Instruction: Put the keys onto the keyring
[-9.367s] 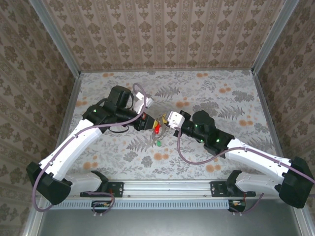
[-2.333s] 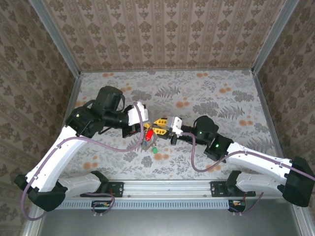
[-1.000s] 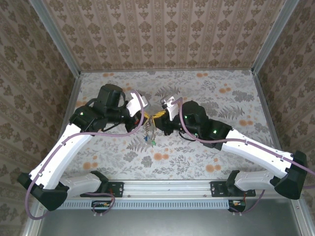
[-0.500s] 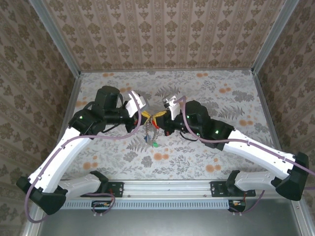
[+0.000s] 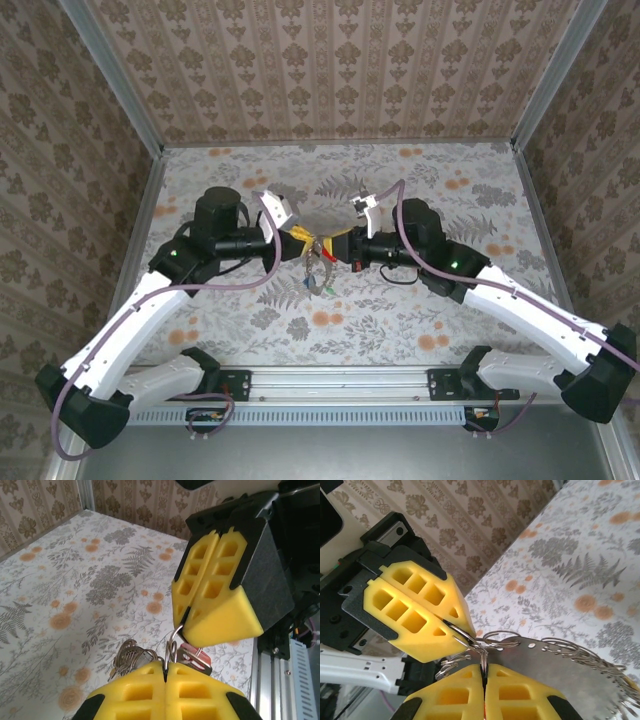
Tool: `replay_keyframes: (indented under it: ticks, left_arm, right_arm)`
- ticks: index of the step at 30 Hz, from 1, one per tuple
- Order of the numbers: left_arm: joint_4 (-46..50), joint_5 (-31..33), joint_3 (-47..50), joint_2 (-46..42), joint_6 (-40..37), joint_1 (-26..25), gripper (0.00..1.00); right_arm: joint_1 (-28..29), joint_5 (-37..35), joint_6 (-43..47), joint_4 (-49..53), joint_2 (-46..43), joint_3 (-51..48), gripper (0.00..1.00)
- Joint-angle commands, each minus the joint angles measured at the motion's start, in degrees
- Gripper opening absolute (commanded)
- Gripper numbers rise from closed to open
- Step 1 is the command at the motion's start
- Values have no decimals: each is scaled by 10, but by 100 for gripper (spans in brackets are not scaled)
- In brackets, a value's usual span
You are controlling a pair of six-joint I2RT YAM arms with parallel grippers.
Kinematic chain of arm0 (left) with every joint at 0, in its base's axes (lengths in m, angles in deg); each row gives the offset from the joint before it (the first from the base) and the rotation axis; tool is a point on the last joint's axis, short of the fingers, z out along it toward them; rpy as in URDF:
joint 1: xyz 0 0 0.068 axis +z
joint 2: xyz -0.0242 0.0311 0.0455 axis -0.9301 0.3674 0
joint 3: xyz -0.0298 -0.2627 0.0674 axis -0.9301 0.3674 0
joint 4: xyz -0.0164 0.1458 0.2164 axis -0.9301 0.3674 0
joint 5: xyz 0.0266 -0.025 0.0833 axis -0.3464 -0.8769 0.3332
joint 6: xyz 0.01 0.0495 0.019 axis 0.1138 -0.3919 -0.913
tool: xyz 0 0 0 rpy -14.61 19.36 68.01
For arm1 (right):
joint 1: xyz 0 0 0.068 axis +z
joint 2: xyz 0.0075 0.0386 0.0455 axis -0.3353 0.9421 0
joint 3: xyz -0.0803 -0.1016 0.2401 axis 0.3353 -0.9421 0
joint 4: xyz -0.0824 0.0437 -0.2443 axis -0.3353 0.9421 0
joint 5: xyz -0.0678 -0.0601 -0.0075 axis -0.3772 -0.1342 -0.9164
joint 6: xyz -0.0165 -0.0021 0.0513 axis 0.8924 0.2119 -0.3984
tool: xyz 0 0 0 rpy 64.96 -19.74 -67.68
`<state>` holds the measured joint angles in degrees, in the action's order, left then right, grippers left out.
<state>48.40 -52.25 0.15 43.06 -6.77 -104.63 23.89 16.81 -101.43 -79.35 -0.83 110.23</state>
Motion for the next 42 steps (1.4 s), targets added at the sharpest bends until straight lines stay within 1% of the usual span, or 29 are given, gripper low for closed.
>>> replay_keyframes:
  ticks: [1, 4, 6, 9, 13, 17, 19, 21, 25, 28, 29, 31, 34, 39, 42]
  left_arm:
    - [-109, -38, 15, -20, 44, 2, 0]
    - [-146, -59, 34, -25, 53, -1, 0]
    - [-175, -61, 50, -29, 64, -8, 0]
    - [-184, -65, 59, -31, 68, -15, 0]
    - [-188, -70, 67, -34, 72, -19, 0]
    - [-204, -68, 79, -37, 79, -24, 0]
    - [-209, -70, 82, -38, 81, -27, 0]
    - [-209, -69, 84, -39, 79, -30, 0]
    - [-210, -73, 84, -39, 77, -33, 0]
    - [-208, -81, 82, -38, 71, -38, 0]
    - [-206, -84, 80, -36, 68, -39, 0]
    - [-202, -91, 76, -33, 62, -44, 0]
    - [-203, -94, 76, -31, 57, -49, 0]
    - [-207, -89, 75, -29, 58, -52, 0]
    - [-222, -86, 77, -27, 67, -52, 0]
  right_arm:
    - [-2, 75, -28, 0, 14, 0, 9]
    - [-9, 77, -18, 27, 20, 9, 9]
    - [-16, 78, -5, 40, 20, 15, 11]
    - [-25, 64, 44, 79, 11, 28, 24]
    - [-30, 30, 185, 119, -32, 33, 25]
    - [-30, 13, 338, 92, -94, 2, 30]
    - [-30, -5, 391, 88, -118, -4, 31]
    - [-30, -16, 439, 106, -124, 6, 31]
    - [-27, -20, 509, 152, -104, 47, 32]
    - [-25, -14, 539, 152, -86, 67, 32]
    - [-26, -5, 548, 151, -80, 73, 31]
    - [-24, 18, 572, 156, -65, 86, 23]
    - [-18, 31, 612, 173, -48, 101, 21]
    - [-15, 35, 623, 196, -37, 108, 18]
    - [-11, 33, 622, 211, -34, 108, 17]
